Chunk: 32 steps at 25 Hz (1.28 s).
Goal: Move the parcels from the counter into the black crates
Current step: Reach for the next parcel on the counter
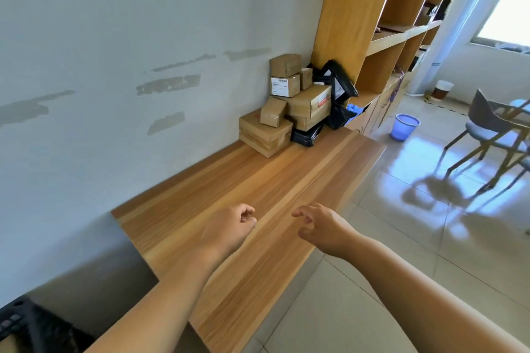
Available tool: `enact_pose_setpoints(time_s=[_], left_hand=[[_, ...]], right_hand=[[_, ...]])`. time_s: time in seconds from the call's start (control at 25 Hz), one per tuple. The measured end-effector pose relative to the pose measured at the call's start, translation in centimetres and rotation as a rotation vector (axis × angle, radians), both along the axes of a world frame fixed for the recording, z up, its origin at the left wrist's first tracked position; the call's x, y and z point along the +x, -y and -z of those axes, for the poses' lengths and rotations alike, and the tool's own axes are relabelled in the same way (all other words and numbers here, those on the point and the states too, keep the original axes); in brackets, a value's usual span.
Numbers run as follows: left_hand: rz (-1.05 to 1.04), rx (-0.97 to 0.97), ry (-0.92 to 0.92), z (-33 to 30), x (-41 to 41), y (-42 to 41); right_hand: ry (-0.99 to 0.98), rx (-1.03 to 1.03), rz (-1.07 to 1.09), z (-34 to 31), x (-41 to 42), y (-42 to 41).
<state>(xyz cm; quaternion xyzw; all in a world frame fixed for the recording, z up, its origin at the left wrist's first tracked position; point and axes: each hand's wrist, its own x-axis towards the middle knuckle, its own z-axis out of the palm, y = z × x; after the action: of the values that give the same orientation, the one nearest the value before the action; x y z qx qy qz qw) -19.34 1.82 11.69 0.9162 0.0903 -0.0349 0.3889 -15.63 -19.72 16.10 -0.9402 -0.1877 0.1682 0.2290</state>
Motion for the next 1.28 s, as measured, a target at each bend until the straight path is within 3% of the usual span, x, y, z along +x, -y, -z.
enact_pose_setpoints(time_s=[0.56,0.92,1.12,1.28], left_hand=[[-0.166,0.031,0.01,-0.4,18.1,20.2],[-0.329,-0.003,-0.039,1.2,27.9,21.4],[-0.373,-0.14,-0.037,2.8,36.3,20.9],[-0.422,-0.086,-0.039,2.1,43.2,19.3]], right_hand=[[-0.036,0.065,-0.094,0.4,24.8,21.2],[-0.112,0.105,-0.197,2.9,36.1,21.6],[-0.116,0.096,-0.213,3.0,44.8,20.4],[-0.085,0.063,-0.253,2.2,51.9,18.7]])
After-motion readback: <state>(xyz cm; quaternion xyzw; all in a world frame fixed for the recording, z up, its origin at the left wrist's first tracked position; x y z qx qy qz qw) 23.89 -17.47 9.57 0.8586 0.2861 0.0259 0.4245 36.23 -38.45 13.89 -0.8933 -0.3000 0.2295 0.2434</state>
